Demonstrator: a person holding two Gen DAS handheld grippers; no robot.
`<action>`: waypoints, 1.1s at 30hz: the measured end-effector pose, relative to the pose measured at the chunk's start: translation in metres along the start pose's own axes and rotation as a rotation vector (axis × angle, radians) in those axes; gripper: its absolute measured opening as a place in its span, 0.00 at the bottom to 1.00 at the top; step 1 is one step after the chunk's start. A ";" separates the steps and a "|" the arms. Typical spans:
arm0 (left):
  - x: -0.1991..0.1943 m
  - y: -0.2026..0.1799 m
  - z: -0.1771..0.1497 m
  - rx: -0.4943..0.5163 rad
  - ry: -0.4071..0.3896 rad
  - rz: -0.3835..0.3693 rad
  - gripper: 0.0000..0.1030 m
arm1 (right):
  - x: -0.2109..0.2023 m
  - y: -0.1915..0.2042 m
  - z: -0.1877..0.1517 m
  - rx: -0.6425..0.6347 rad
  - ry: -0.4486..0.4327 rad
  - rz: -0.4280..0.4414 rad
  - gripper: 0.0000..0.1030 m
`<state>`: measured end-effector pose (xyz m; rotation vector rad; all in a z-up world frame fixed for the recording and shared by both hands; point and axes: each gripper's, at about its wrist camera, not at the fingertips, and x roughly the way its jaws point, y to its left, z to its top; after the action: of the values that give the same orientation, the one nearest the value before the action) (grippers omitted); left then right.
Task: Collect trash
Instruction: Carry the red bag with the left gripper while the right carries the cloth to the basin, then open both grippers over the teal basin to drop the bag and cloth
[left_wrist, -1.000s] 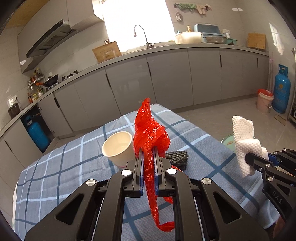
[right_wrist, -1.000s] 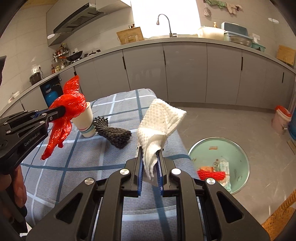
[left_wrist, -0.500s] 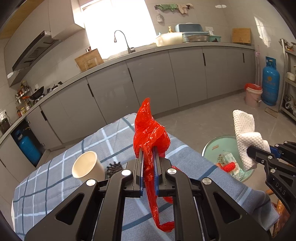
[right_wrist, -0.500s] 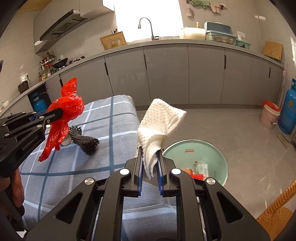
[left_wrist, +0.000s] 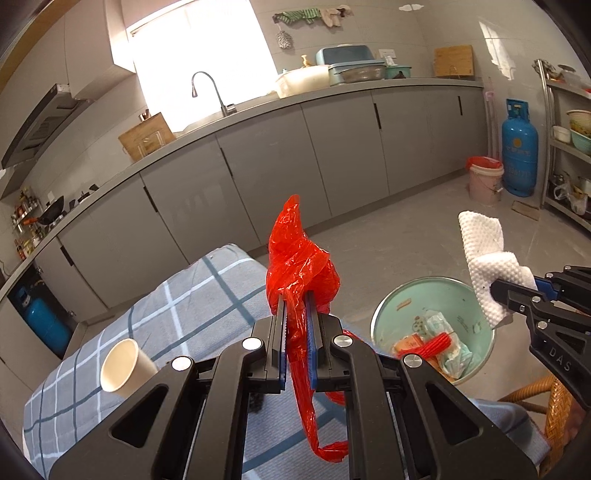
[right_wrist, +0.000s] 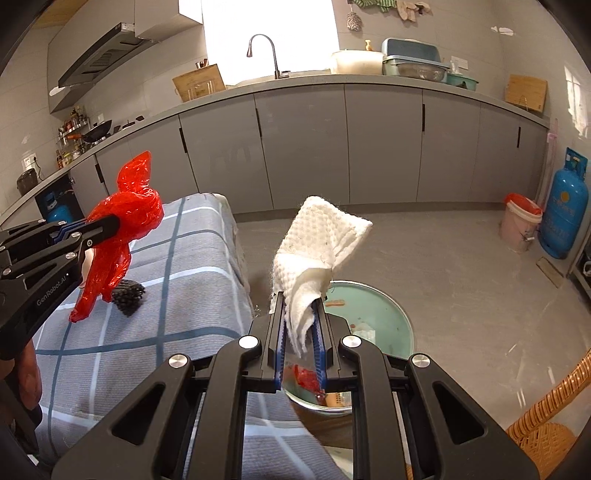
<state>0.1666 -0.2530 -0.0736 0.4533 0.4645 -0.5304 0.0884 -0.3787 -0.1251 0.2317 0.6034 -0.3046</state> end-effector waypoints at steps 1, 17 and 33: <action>0.002 -0.002 0.001 0.002 0.001 -0.005 0.09 | 0.003 -0.004 0.000 0.003 0.004 -0.003 0.14; 0.063 -0.063 0.021 0.062 0.050 -0.110 0.09 | 0.056 -0.044 -0.002 0.004 0.066 -0.030 0.15; 0.106 -0.091 0.009 0.101 0.109 -0.142 0.60 | 0.108 -0.078 -0.030 0.048 0.127 -0.090 0.44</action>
<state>0.1987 -0.3676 -0.1483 0.5501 0.5793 -0.6706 0.1302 -0.4653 -0.2226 0.2720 0.7338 -0.3933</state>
